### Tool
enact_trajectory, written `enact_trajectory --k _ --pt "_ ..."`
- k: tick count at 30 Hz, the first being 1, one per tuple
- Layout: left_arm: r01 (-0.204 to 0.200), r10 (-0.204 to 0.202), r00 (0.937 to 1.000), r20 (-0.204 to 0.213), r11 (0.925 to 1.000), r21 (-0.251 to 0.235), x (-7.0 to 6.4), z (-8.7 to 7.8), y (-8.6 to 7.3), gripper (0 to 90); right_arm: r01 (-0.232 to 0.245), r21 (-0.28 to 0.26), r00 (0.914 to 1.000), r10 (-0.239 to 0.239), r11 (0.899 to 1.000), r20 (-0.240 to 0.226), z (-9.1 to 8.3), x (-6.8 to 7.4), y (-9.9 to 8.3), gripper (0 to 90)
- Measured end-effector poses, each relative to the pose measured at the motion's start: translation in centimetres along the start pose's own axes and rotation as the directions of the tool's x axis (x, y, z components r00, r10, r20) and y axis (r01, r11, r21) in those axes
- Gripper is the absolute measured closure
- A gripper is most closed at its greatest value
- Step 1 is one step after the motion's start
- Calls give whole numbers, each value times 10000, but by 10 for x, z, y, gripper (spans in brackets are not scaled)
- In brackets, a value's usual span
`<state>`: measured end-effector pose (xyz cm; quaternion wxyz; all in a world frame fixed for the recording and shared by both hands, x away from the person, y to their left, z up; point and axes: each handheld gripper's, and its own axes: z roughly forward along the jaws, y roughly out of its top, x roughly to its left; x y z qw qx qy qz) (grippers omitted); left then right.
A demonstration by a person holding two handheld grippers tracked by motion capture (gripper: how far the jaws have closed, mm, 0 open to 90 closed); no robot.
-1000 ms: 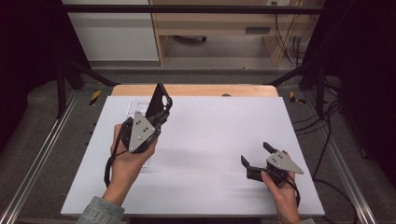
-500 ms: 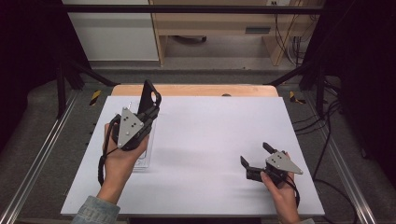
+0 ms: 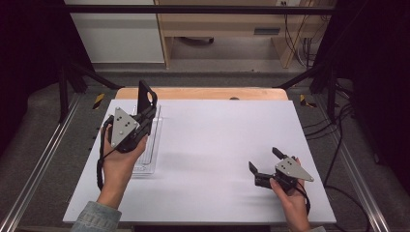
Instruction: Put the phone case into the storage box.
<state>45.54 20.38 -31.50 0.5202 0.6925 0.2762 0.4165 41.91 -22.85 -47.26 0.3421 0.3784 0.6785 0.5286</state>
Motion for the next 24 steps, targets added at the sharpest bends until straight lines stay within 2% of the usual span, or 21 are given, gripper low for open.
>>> enact_trajectory --k 3,15,17,20,22,24 --pt "12 -12 10000 -47 10000 6 2 0 -1 865 -5 62 10000 5 10000 -1 0 1 0 38" --pt "674 -670 9974 -278 9976 150 18 2 -11 864 11 67 10000 -11 10000 -25 0 1 0 41" --pt "707 -699 9971 -298 9972 238 20 3 -12 864 64 54 10000 -64 10000 -4 0 1 0 44" --pt "652 -647 9978 -112 9966 495 24 7 -16 865 101 41 9999 -100 9999 -27 0 1 0 48" --pt "568 -562 9983 -120 9967 572 26 9 -16 864 52 67 10000 -52 10000 -73 0 1 0 48" --pt "663 -652 9977 -187 9955 682 30 12 -17 865 70 82 10000 -70 9999 -47 0 1 0 50"
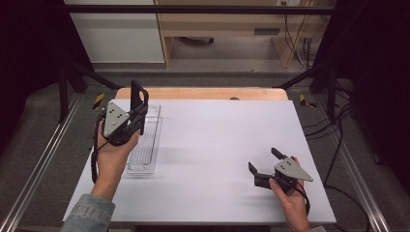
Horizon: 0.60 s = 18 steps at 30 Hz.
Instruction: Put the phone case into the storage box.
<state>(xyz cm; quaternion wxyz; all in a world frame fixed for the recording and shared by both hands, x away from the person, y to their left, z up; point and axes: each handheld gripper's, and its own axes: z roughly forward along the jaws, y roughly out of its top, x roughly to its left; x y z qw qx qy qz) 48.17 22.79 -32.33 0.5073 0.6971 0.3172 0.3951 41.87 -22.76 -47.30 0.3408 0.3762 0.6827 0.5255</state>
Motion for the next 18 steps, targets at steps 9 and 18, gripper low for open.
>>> enact_trajectory --k 9,18 --pt "572 -576 9979 -293 9982 -158 14 11 2 865 -79 -59 10000 79 10000 6 -1 -1 0 49" --pt "1161 -1163 9918 -533 9932 -65 25 22 -3 865 -111 -145 9999 111 9998 2 0 -1 0 49"
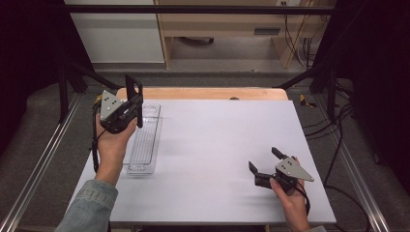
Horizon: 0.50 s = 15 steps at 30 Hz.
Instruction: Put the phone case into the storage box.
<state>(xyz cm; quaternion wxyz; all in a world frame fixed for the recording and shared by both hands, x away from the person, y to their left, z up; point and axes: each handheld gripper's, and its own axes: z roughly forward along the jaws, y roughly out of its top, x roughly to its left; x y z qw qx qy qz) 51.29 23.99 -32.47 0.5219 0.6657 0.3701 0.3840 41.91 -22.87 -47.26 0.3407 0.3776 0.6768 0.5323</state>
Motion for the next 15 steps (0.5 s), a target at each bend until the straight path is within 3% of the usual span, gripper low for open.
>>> enact_trajectory --k 6,15 --pt "97 -97 9999 -123 10000 -22 2 2 -2 865 65 -7 10000 -65 10000 24 0 0 0 49" --pt "588 -595 9979 -253 9979 -284 7 5 0 865 18 -56 10000 -18 10000 55 1 -2 0 49"
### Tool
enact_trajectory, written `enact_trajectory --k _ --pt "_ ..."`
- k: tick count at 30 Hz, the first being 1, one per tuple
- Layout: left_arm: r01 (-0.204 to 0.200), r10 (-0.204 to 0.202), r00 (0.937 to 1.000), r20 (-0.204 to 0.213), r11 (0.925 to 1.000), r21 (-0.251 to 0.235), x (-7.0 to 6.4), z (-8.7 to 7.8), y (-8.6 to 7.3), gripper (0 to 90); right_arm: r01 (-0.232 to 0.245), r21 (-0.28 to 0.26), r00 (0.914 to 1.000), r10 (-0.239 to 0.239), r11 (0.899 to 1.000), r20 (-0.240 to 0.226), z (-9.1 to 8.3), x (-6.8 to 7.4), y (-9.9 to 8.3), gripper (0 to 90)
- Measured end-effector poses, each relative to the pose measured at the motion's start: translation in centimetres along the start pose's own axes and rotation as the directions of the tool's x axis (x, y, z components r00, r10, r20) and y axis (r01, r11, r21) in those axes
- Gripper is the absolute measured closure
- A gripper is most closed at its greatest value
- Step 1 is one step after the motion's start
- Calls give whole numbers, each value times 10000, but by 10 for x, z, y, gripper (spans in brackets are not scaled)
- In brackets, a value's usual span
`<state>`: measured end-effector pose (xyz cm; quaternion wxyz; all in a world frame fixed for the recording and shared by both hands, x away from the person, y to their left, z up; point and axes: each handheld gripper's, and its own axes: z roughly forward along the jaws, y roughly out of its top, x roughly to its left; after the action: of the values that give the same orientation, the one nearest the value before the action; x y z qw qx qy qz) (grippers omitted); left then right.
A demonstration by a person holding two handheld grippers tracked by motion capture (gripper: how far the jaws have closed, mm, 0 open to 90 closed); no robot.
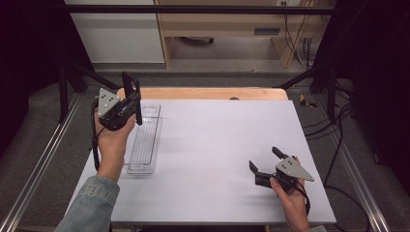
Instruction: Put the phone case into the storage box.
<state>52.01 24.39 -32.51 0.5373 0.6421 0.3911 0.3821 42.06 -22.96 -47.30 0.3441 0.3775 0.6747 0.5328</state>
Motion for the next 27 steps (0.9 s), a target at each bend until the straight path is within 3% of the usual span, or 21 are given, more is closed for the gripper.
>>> enact_trajectory --k 15,24,27 --pt "287 -287 9996 -64 9995 -98 -12 0 4 865 36 -199 10000 -37 9998 -78 -2 1 2 47" --pt "268 -267 9989 -389 9996 17 -13 2 5 865 46 -357 9999 -49 9994 -105 -5 1 5 46" --pt "535 -534 9974 -475 9986 25 -12 4 4 865 32 -387 9999 -37 9992 -126 -5 1 5 44"
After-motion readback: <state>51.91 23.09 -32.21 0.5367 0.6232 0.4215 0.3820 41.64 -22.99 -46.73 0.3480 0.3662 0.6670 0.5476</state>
